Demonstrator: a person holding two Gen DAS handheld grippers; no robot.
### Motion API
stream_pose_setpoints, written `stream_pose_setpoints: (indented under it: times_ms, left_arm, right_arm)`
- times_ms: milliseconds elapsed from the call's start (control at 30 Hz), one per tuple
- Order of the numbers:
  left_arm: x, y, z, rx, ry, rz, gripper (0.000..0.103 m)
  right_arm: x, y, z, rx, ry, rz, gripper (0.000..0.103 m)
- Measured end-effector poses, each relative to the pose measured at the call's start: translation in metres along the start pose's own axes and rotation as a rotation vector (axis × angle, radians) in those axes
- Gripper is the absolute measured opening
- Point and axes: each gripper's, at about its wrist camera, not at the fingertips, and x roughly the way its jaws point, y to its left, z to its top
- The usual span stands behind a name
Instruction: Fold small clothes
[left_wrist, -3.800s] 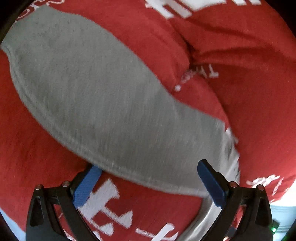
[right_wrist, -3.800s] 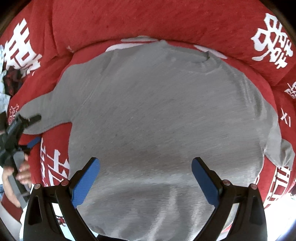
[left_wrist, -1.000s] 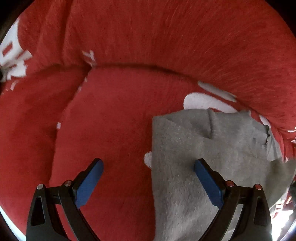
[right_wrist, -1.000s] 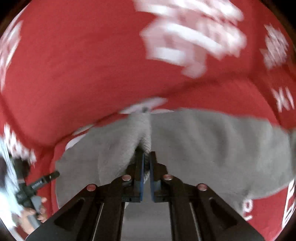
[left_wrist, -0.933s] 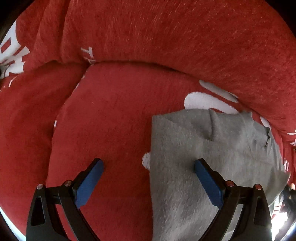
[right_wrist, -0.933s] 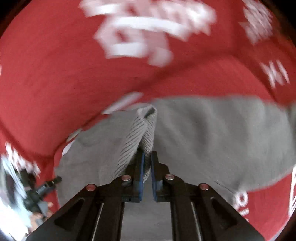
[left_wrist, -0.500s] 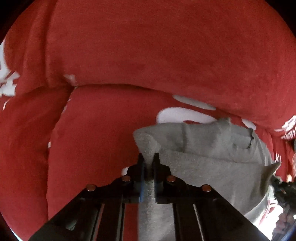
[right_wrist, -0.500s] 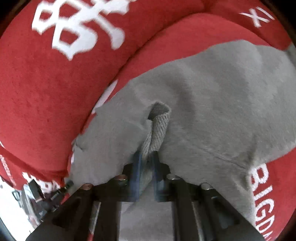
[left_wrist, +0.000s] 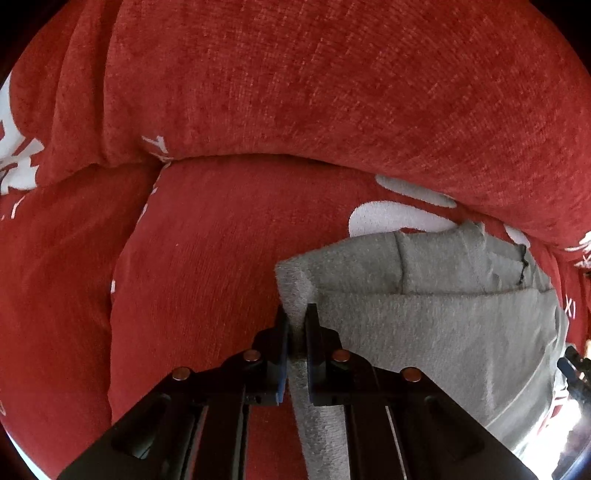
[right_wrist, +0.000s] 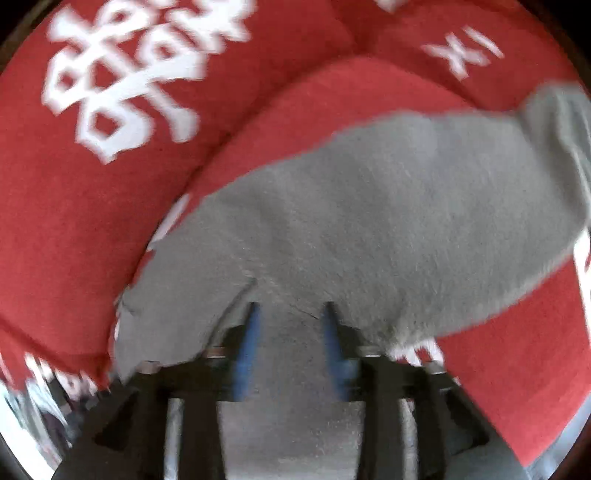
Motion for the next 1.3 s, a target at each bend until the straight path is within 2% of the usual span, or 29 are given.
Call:
stream_pose_setpoints:
  times_ms: [67, 200, 267, 300, 333, 367, 500, 567, 633, 700, 767, 800, 833, 867, 900, 933, 967, 1033, 1067, 1200, 1267, 1300]
  left_arm:
    - [0.002, -0.006, -0.003, -0.017, -0.010, 0.004, 0.009]
    - [-0.011, -0.007, -0.008, -0.019, -0.006, 0.030, 0.010]
    - [-0.023, -0.005, -0.014, -0.008, 0.002, 0.038, 0.010]
    - [-0.027, -0.006, -0.018, -0.003, 0.003, 0.037, 0.010]
    - [-0.031, -0.006, -0.022, 0.003, 0.003, 0.033, 0.010]
    - [-0.032, -0.008, -0.028, 0.009, 0.006, 0.030, 0.010]
    - [-0.041, -0.003, -0.049, 0.029, 0.022, 0.019, 0.010]
    - [-0.044, -0.003, -0.062, 0.037, 0.029, 0.029, 0.010]
    - [-0.046, 0.000, -0.072, 0.031, 0.035, 0.046, 0.010]
    - [-0.030, -0.011, -0.075, 0.012, 0.041, 0.048, 0.010]
    - [-0.034, -0.007, -0.081, -0.001, 0.029, 0.056, 0.010]
    - [-0.036, -0.005, -0.083, -0.004, 0.024, 0.059, 0.010]
    - [-0.037, -0.004, -0.085, -0.006, 0.022, 0.061, 0.010]
    - [-0.038, -0.002, -0.086, -0.008, 0.022, 0.064, 0.013]
    - [-0.039, 0.000, -0.088, -0.010, 0.024, 0.064, 0.023]
    - [-0.039, 0.002, -0.089, -0.013, 0.028, 0.061, 0.066]
    - [-0.043, 0.005, -0.091, -0.021, 0.011, 0.070, 0.091]
    - [-0.053, 0.010, -0.093, -0.008, -0.035, 0.074, 0.091]
    - [-0.053, 0.011, -0.093, -0.008, -0.034, 0.073, 0.091]
    - [-0.054, 0.028, -0.099, -0.035, -0.020, 0.083, 0.091]
    - [-0.052, 0.033, -0.101, -0.027, -0.024, 0.118, 0.091]
    - [-0.052, 0.035, -0.102, -0.020, -0.026, 0.138, 0.091]
  right_arm:
    - [0.006, 0.010, 0.007, -0.037, 0.044, 0.042, 0.048]
    - [0.039, 0.022, 0.007, 0.030, 0.125, 0.099, 0.048]
    - [0.052, 0.023, 0.008, 0.060, 0.130, 0.115, 0.048]
    - [0.054, 0.026, 0.010, 0.061, 0.110, 0.113, 0.044]
    - [0.056, 0.030, 0.011, 0.055, 0.104, 0.098, 0.013]
    - [0.055, 0.032, 0.011, 0.054, 0.106, 0.079, 0.007]
    - [0.041, 0.033, 0.003, 0.071, 0.081, 0.093, 0.007]
    - [0.044, 0.027, -0.003, 0.077, 0.101, 0.071, 0.007]
    - [0.057, 0.029, -0.009, 0.070, 0.131, 0.043, 0.012]
    - [0.047, 0.028, -0.013, 0.060, 0.122, 0.033, 0.015]
    - [0.035, 0.041, -0.024, 0.012, 0.117, 0.066, 0.031]
    - [0.030, 0.052, -0.035, -0.012, 0.128, 0.112, 0.043]
    - [0.028, 0.060, -0.044, -0.027, 0.147, 0.149, 0.049]
    - [0.033, 0.075, -0.060, -0.044, 0.193, 0.206, 0.049]
    - [0.040, 0.089, -0.076, -0.057, 0.248, 0.250, 0.049]
    - [0.051, 0.105, -0.094, -0.068, 0.304, 0.291, 0.049]
    - [0.068, 0.128, -0.119, -0.081, 0.373, 0.346, 0.049]
    - [0.089, 0.155, -0.146, -0.084, 0.431, 0.389, 0.049]
    - [0.104, 0.173, -0.161, -0.083, 0.446, 0.414, 0.049]
    - [0.141, 0.206, -0.183, -0.055, 0.453, 0.422, 0.047]
    - [0.149, 0.212, -0.184, -0.046, 0.437, 0.420, 0.036]
    - [0.151, 0.215, -0.184, -0.052, 0.431, 0.417, 0.016]
